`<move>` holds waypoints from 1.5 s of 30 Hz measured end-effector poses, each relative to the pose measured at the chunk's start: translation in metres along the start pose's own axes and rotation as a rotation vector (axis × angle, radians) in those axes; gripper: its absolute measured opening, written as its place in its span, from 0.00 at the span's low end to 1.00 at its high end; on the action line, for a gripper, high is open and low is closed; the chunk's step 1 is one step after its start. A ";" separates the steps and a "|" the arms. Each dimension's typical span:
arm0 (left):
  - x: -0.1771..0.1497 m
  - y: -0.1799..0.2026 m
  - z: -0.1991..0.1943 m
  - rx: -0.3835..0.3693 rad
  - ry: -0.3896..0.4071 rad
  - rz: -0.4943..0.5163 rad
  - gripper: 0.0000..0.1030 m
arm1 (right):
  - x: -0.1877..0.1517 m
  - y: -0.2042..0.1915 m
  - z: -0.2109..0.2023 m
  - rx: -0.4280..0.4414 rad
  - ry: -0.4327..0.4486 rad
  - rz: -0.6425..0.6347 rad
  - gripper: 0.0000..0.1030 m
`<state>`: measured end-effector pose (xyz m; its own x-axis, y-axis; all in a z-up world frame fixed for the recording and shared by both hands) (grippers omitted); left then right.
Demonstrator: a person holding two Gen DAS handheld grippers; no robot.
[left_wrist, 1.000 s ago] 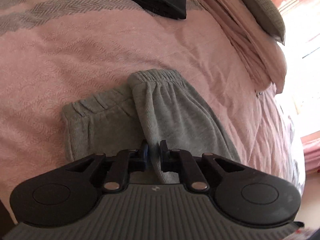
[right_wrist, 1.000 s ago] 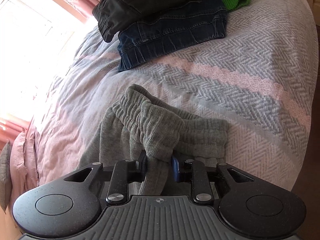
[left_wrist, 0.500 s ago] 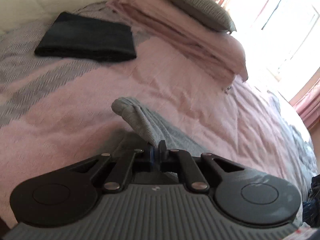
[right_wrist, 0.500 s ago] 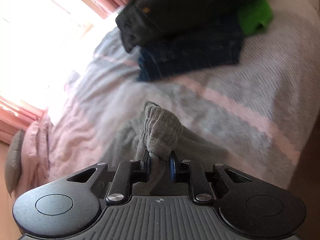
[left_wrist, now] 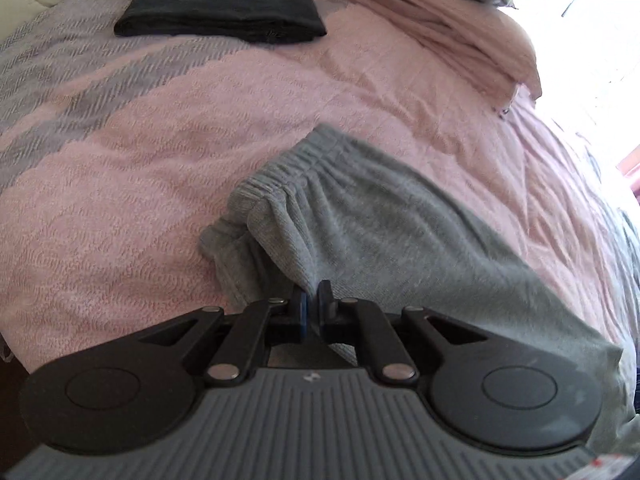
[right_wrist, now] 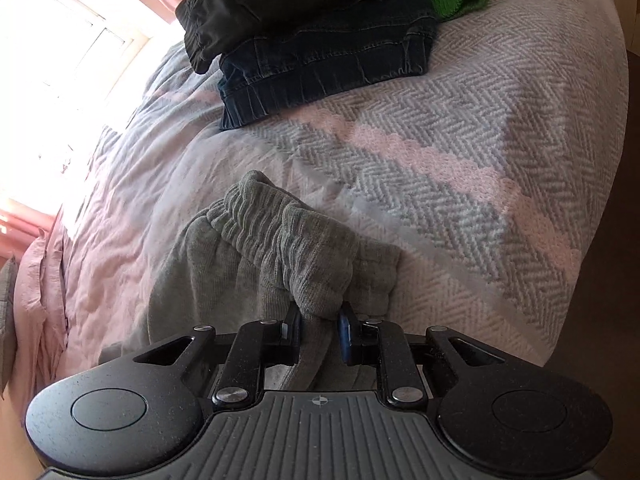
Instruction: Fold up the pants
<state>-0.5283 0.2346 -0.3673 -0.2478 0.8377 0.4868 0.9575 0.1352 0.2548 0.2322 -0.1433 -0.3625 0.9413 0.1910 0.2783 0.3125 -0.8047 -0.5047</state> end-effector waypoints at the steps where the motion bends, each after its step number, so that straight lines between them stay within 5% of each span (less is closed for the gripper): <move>1: 0.004 0.003 -0.006 -0.016 0.022 -0.003 0.04 | 0.002 -0.003 -0.002 0.007 0.007 -0.010 0.14; 5: 0.006 0.005 -0.026 -0.045 0.065 0.034 0.05 | 0.014 -0.002 -0.013 0.043 0.026 0.020 0.14; 9: -0.020 -0.014 0.007 0.040 -0.056 0.064 0.05 | 0.002 0.019 -0.007 -0.029 -0.017 0.030 0.14; 12: -0.018 -0.011 0.004 0.033 -0.020 0.092 0.05 | 0.001 0.023 -0.011 -0.015 -0.008 0.040 0.14; 16: -0.030 -0.014 0.021 0.084 -0.071 0.129 0.08 | -0.008 0.022 0.000 -0.073 -0.011 -0.018 0.15; 19: -0.036 -0.004 0.024 0.150 -0.108 0.245 0.13 | -0.022 0.029 0.005 -0.134 -0.036 0.018 0.49; 21: -0.035 0.000 0.018 0.193 -0.130 0.311 0.23 | -0.028 0.027 0.000 -0.145 -0.034 -0.021 0.50; 24: -0.025 0.004 0.001 0.214 -0.127 0.337 0.23 | -0.029 0.024 -0.016 -0.153 -0.005 -0.054 0.50; 28: -0.009 0.033 -0.007 0.188 -0.093 0.373 0.22 | -0.028 0.021 -0.029 -0.057 0.067 -0.013 0.50; 31: -0.006 0.083 0.005 0.120 -0.088 0.436 0.22 | -0.030 0.032 -0.014 -0.147 0.016 -0.036 0.50; 39: -0.040 0.293 0.046 -0.295 -0.173 0.676 0.23 | 0.035 -0.023 -0.051 -0.031 0.194 -0.201 0.50; 45: -0.085 0.431 0.067 -0.595 -0.284 0.741 0.37 | 0.068 -0.057 0.005 0.081 0.108 -0.304 0.55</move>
<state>-0.0852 0.2575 -0.3550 0.5028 0.7093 0.4940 0.6065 -0.6967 0.3831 0.2789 -0.0816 -0.3188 0.7855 0.3515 0.5094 0.5905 -0.6720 -0.4469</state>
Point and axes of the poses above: each gripper's, at about its wrist camera, not at the fingertips, and z roughly the way its jaws point, y to its right, x to its top, the point moved 10 cm from there along z, roughly the way its jaws point, and after that the axes turned 2 degrees about z, right-handed, at the moved point
